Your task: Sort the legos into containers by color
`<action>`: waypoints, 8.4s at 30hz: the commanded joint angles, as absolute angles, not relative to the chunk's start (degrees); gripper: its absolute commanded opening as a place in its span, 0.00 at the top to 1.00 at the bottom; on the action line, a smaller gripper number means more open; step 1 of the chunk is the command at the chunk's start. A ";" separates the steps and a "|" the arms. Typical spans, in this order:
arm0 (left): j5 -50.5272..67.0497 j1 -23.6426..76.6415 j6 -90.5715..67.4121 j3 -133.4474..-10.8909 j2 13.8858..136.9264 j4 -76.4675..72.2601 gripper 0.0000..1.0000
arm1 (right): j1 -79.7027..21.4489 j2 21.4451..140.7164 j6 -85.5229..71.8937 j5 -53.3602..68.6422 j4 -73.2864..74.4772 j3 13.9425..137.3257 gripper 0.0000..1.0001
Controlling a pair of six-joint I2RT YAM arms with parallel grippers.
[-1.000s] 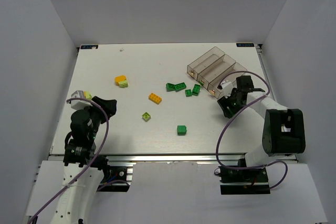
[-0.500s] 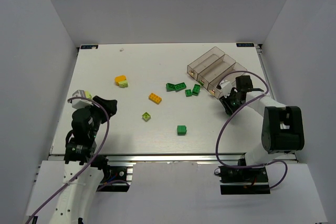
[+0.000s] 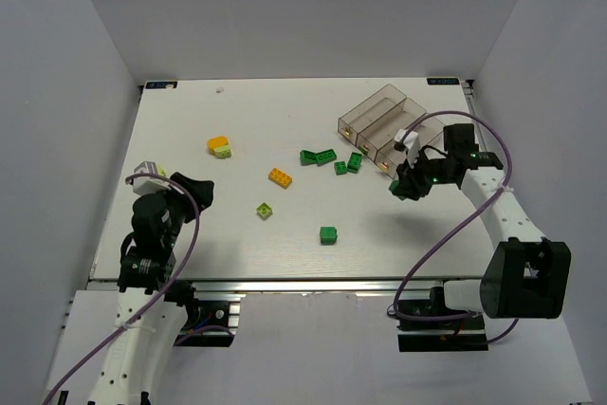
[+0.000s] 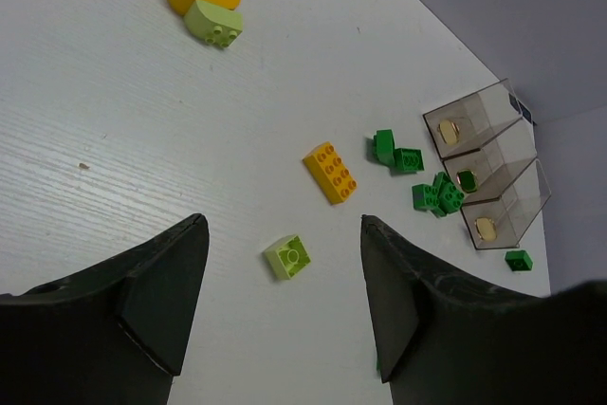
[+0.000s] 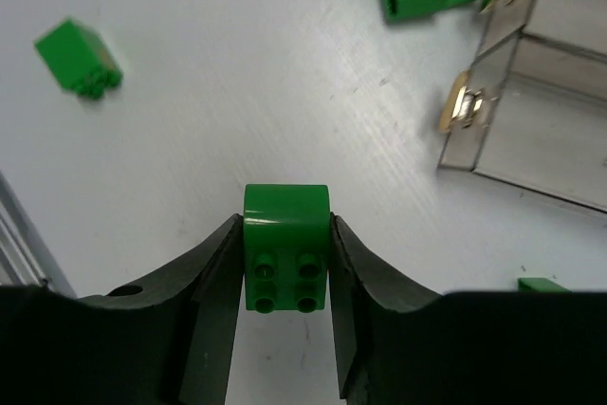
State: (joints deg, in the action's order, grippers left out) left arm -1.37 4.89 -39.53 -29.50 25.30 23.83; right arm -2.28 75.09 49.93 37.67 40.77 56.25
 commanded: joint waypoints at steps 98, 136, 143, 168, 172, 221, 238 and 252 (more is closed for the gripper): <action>4.22 28.30 -42.10 -27.78 42.11 7.66 0.05 | -31.28 67.33 51.50 40.26 14.78 37.27 0.11; 5.01 28.48 -46.23 -25.14 38.67 6.94 0.05 | -39.20 82.96 47.20 33.23 3.16 38.32 0.16; 4.57 28.48 -45.97 -25.40 38.23 7.47 0.05 | -40.25 85.52 47.98 31.73 4.39 40.34 0.26; 7.47 28.48 -46.32 -25.22 38.67 4.31 0.05 | -41.31 86.75 49.39 31.02 5.09 41.39 0.71; 9.40 28.48 -47.37 -24.61 38.67 1.06 0.05 | -41.31 85.00 47.65 32.78 6.33 42.71 0.85; 18.02 41.13 -54.58 -26.55 65.13 -26.36 0.25 | -40.25 69.26 33.22 36.21 2.11 47.46 1.00; 19.68 41.40 -56.78 -24.79 65.92 -30.76 0.37 | -40.34 68.20 32.08 36.83 1.32 46.49 1.00; 13.73 41.66 -54.76 -22.86 59.26 -25.32 0.94 | -40.17 66.45 34.63 35.16 2.02 43.51 1.00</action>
